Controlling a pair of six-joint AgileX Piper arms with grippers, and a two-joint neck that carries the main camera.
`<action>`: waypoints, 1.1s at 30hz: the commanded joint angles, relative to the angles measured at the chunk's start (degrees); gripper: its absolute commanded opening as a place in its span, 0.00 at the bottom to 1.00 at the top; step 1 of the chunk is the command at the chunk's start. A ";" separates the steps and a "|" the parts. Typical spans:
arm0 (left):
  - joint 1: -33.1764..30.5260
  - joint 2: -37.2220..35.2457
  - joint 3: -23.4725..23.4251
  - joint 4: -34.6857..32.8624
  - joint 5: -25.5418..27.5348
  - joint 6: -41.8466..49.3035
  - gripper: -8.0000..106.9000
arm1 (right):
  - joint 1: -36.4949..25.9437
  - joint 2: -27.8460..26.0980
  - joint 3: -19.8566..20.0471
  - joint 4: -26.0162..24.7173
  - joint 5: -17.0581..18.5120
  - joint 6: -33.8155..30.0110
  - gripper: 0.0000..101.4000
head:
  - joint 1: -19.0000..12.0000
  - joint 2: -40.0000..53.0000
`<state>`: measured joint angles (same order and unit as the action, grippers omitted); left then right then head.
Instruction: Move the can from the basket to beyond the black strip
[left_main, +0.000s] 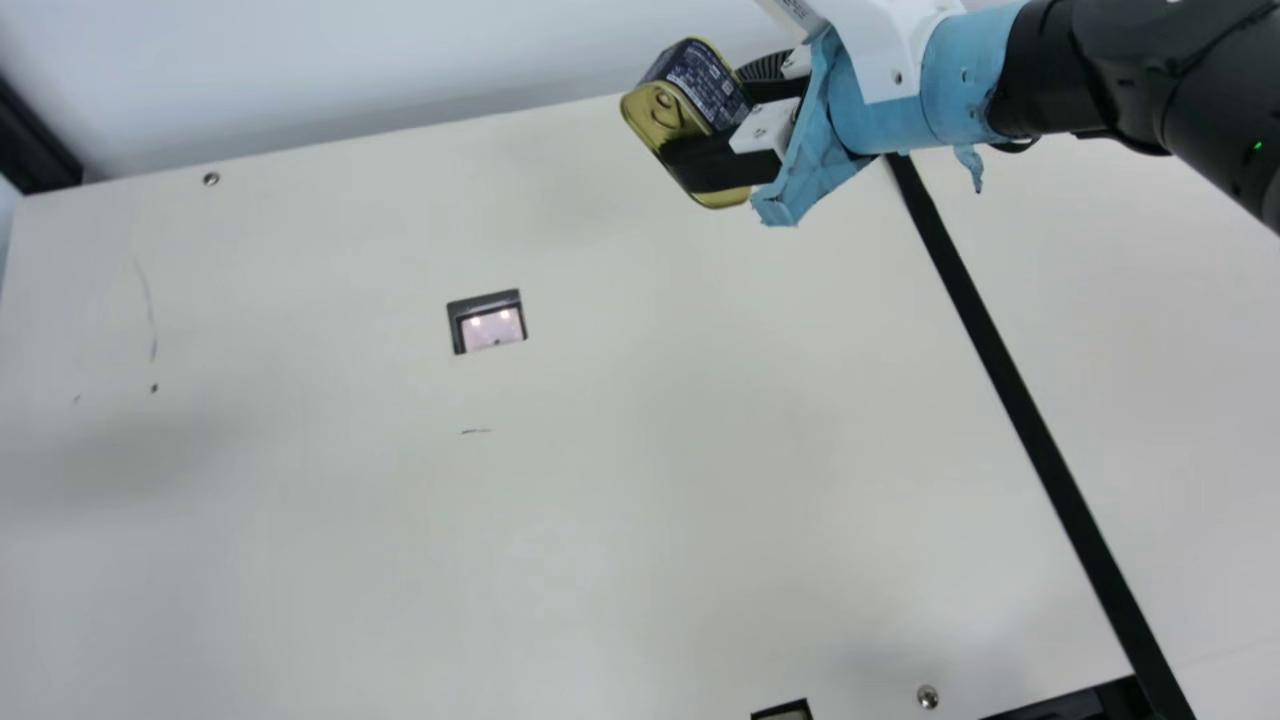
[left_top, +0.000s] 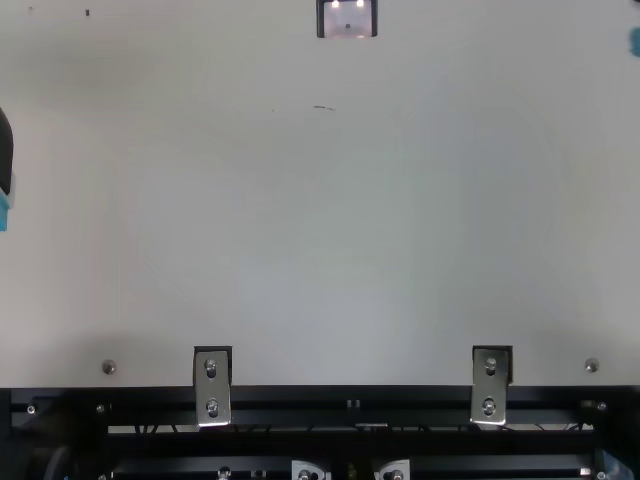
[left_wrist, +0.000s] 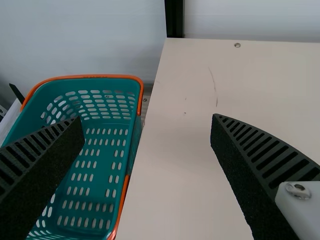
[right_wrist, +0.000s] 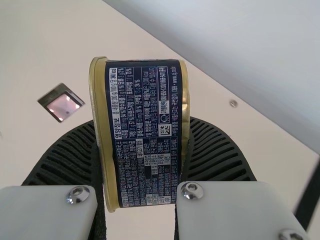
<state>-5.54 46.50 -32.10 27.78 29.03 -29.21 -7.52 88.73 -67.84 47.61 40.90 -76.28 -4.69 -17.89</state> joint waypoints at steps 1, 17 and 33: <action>0.00 0.00 0.00 0.00 0.00 0.00 0.85 | -1.64 -1.15 0.70 -2.46 -0.51 1.21 0.00 | -1.81 -2.00; 0.00 0.00 0.00 0.00 0.00 0.00 0.85 | -12.55 -4.67 3.05 -22.41 -1.84 13.76 0.00 | -1.81 -2.00; 0.00 0.00 0.00 0.00 0.00 0.00 0.85 | -18.01 1.45 -3.96 -38.75 4.98 20.01 0.00 | -1.81 -2.00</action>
<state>-5.54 46.50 -32.10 27.78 29.03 -29.21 -25.46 89.69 -71.50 10.13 45.93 -56.49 -4.99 -19.65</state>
